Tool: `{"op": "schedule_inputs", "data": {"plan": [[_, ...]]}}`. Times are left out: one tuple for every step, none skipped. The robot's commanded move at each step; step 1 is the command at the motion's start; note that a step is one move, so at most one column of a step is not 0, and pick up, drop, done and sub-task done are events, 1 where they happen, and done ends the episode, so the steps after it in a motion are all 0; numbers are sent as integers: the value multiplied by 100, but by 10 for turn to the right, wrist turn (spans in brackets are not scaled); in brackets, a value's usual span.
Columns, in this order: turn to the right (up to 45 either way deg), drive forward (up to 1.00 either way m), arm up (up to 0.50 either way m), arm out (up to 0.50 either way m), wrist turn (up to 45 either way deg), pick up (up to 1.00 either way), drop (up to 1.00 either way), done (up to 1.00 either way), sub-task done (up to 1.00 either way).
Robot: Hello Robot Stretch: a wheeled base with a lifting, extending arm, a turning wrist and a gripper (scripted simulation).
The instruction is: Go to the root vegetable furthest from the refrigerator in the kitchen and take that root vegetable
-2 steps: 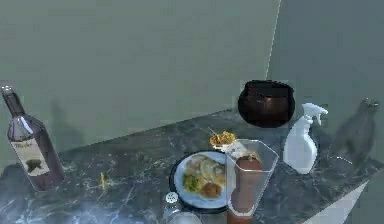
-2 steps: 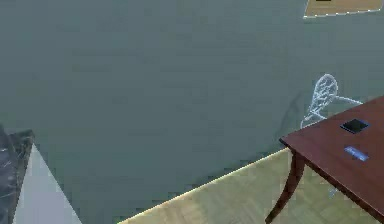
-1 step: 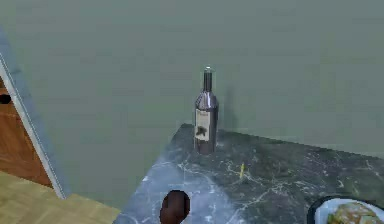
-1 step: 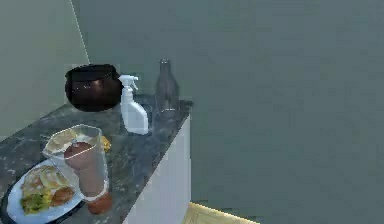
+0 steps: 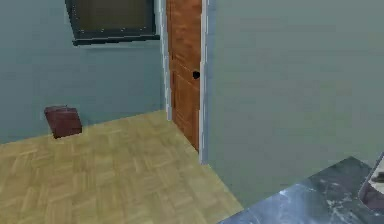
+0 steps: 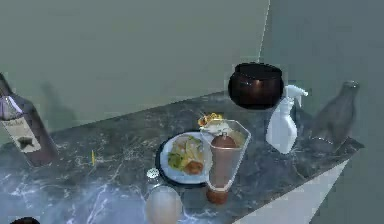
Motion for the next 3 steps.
{"op": "schedule_inputs", "data": {"plan": [[-210, 0, 0, 0, 0, 0, 0, 0, 0], [0, 10, 0, 0, 0, 0, 0, 0, 0], [-150, 0, 0, 0, 0, 0, 0, 0, 0]]}}
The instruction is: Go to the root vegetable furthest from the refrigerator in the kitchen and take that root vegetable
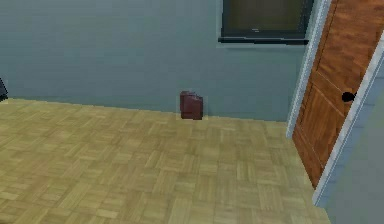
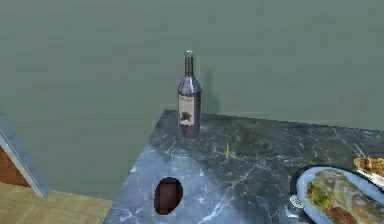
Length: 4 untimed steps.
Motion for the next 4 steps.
{"op": "schedule_inputs", "data": {"plan": [[0, 0, 50, 0, 0, 0, 0, 0, 0], [0, 0, 38, 0, 0, 0, 0, 0, 0], [0, 0, 0, 0, 450, 0, 0, 0, 0], [0, 0, 0, 0, 450, 0, 0, 0, 0]]}}
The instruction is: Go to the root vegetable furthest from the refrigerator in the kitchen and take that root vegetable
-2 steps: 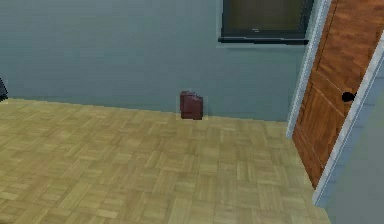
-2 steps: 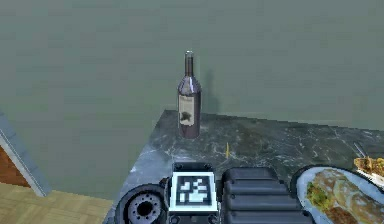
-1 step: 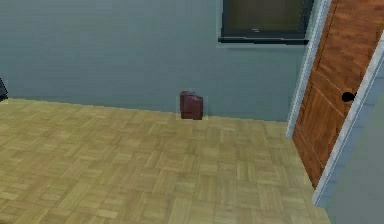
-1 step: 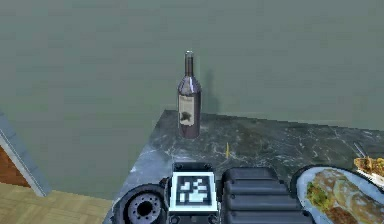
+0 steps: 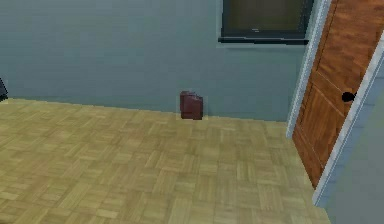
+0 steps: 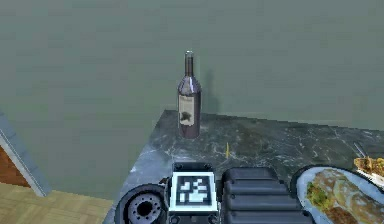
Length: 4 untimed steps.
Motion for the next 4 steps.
{"op": "schedule_inputs", "data": {"plan": [[0, 0, 0, 0, 450, 0, 0, 0, 0], [0, 0, 0, 0, 360, 0, 0, 0, 0], [0, 0, -12, 0, 0, 0, 0, 0, 0], [0, 0, 0, 0, 0, 100, 0, 0, 0]]}}
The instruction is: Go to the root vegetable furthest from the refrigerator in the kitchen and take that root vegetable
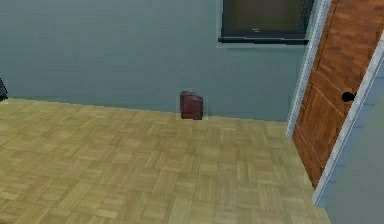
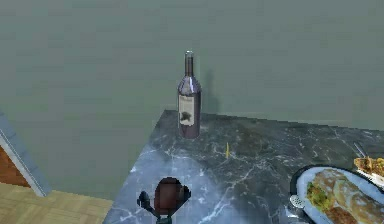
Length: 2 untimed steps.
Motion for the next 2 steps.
{"op": "schedule_inputs", "data": {"plan": [[0, 0, 10, 0, 0, 0, 0, 0, 0], [0, 0, 0, 0, 0, 0, 0, 100, 0]]}}
